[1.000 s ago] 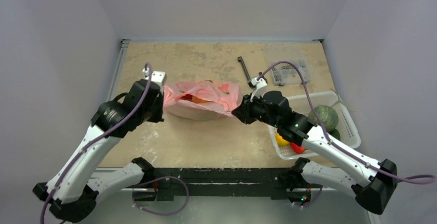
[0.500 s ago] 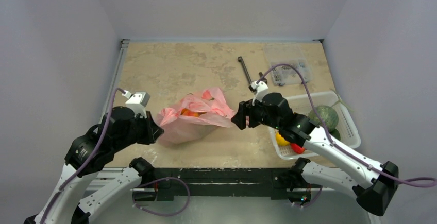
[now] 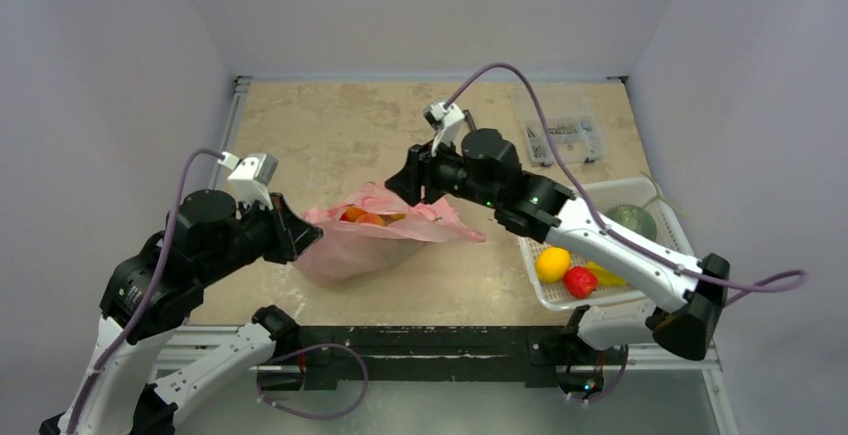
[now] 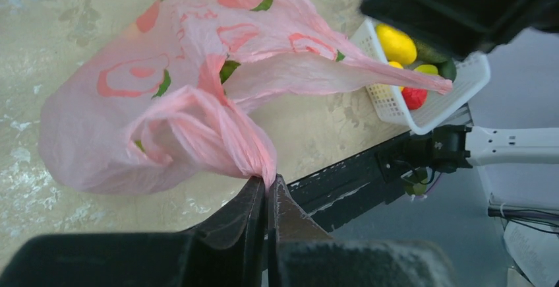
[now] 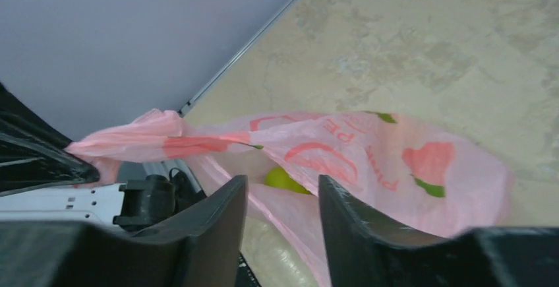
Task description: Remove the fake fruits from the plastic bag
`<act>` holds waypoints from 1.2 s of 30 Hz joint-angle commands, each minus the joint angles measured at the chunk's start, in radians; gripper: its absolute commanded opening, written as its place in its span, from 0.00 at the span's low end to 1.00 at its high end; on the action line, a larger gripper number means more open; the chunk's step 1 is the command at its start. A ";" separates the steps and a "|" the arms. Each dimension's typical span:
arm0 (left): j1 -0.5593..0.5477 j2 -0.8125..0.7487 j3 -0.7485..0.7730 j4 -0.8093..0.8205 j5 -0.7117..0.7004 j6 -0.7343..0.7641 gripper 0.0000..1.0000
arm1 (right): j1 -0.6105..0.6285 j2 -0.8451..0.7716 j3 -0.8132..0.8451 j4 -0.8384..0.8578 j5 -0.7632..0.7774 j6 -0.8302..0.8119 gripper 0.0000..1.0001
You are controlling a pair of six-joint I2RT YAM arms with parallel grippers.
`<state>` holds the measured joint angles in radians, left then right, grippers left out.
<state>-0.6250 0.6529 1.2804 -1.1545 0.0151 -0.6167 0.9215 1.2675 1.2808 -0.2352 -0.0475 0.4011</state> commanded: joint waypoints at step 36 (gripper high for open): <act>0.002 0.781 1.009 -0.042 0.261 0.268 0.00 | 0.262 -0.074 -0.312 0.197 0.592 0.055 0.66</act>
<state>-0.6239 1.4467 2.2204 -1.2057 0.1467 -0.4049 1.2072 1.2984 0.9157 0.0528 0.4686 0.5133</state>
